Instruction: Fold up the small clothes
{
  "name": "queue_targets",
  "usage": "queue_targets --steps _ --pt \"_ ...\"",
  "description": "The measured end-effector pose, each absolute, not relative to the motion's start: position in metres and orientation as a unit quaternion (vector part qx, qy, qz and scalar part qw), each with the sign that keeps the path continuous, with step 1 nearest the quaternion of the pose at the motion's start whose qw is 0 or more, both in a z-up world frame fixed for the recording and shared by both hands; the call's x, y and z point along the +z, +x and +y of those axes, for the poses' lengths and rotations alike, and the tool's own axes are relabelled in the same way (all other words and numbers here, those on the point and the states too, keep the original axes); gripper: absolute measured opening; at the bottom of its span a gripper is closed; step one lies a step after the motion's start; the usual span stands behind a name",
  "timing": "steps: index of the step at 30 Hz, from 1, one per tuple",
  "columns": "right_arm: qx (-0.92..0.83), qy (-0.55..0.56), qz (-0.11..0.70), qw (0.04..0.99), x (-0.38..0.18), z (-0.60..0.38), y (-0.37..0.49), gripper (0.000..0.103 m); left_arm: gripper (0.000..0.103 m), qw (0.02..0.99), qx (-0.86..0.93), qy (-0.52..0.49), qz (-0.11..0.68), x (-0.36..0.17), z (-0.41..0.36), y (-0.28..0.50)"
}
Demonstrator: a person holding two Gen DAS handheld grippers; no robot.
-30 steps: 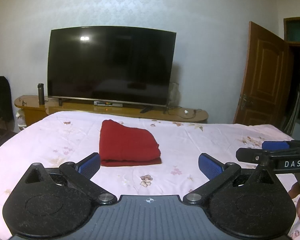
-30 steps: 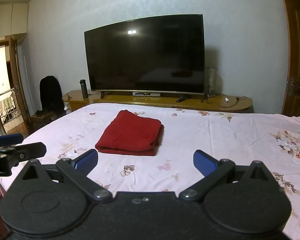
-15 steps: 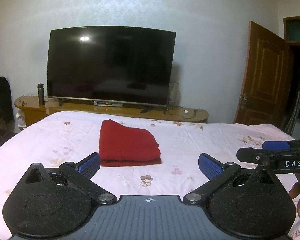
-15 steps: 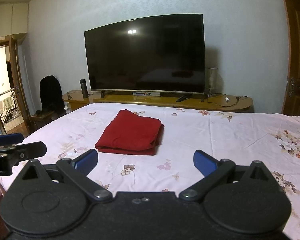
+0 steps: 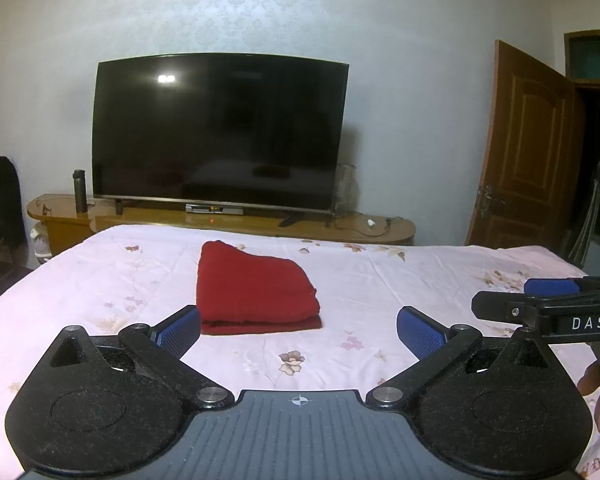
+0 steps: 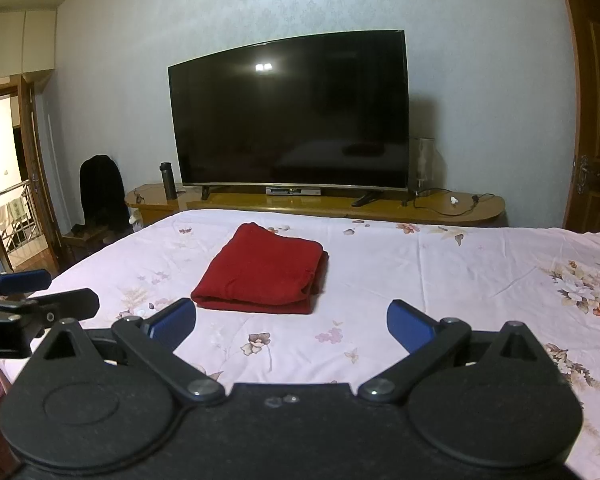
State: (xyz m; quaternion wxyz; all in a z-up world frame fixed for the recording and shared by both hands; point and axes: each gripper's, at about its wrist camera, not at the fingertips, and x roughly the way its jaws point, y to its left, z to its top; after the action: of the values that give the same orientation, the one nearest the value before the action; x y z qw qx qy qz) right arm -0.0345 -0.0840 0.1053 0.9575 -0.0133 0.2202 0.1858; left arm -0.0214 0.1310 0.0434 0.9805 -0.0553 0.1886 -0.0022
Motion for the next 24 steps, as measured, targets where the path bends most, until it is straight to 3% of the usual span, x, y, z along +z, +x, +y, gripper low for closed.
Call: queue_targets --steps 24 --pt "0.187 -0.014 0.222 0.957 0.1036 -0.0847 -0.0324 0.102 0.103 0.982 -0.003 -0.046 0.184 0.0426 0.1295 -0.0168"
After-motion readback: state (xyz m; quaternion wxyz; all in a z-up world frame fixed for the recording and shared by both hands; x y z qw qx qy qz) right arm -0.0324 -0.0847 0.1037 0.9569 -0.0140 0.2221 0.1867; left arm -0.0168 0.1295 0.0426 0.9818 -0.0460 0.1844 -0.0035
